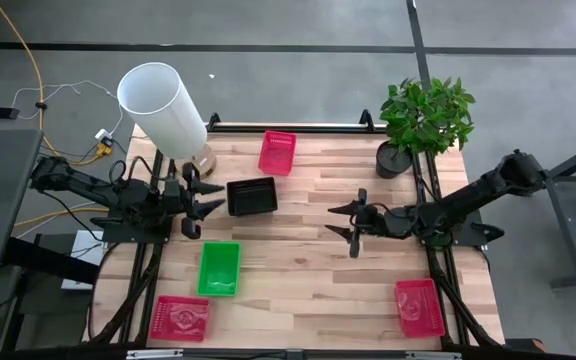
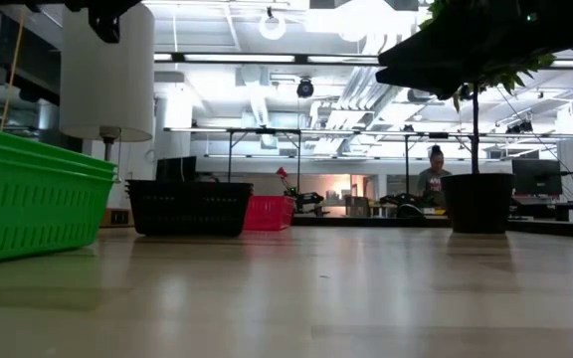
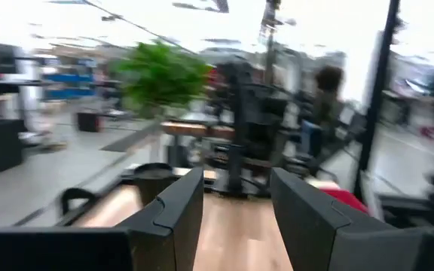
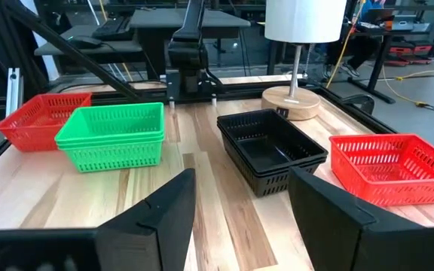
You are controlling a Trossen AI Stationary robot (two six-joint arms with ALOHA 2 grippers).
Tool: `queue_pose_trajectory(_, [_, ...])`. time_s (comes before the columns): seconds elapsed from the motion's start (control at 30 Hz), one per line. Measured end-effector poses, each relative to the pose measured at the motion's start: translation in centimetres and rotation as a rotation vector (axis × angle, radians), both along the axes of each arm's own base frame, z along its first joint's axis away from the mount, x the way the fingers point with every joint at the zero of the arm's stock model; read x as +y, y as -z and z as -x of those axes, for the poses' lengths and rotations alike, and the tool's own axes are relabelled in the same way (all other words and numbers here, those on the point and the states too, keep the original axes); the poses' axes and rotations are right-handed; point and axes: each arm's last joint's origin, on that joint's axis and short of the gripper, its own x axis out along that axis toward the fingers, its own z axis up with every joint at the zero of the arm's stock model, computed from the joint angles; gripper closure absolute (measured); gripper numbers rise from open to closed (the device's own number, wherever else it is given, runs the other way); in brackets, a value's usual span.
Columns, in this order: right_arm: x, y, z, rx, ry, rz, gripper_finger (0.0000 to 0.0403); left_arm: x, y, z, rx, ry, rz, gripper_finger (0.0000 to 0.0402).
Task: Stack baskets by color
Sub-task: Stack the bottom left red bin on top of the top red bin
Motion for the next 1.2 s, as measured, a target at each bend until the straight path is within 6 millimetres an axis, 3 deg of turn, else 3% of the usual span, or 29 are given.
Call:
queue_pose_trajectory(0.13, [0.0,0.0,0.0,0.0,0.001,0.0,0.0203,-1.2,-0.9,-1.8,0.144,0.113,-0.033,0.0259])
queue_pose_trajectory(0.27, [0.0,0.0,0.0,0.001,0.001,0.001,0.0203,-3.3,-1.5,-3.6,0.462,0.255,-0.017,0.0259])
queue_pose_trajectory(0.53, [0.0,0.1,0.0,0.014,0.0,0.017,0.0203,-8.8,-2.0,-4.5,1.03,0.403,0.341,0.0259])
queue_pose_trajectory(0.77, [0.0,0.4,0.1,0.045,-0.002,0.03,0.0203,-12.4,1.6,-3.1,1.368,0.268,0.522,0.0259])
queue_pose_trajectory(0.93, [0.0,0.6,0.1,0.067,-0.002,0.037,0.0203,-14.8,4.4,-2.0,1.508,0.182,0.474,0.0259])
queue_pose_trajectory(1.2, [0.0,0.7,0.1,0.075,-0.002,0.039,0.0203,-18.1,7.2,-0.3,1.604,0.139,0.39,0.0259])
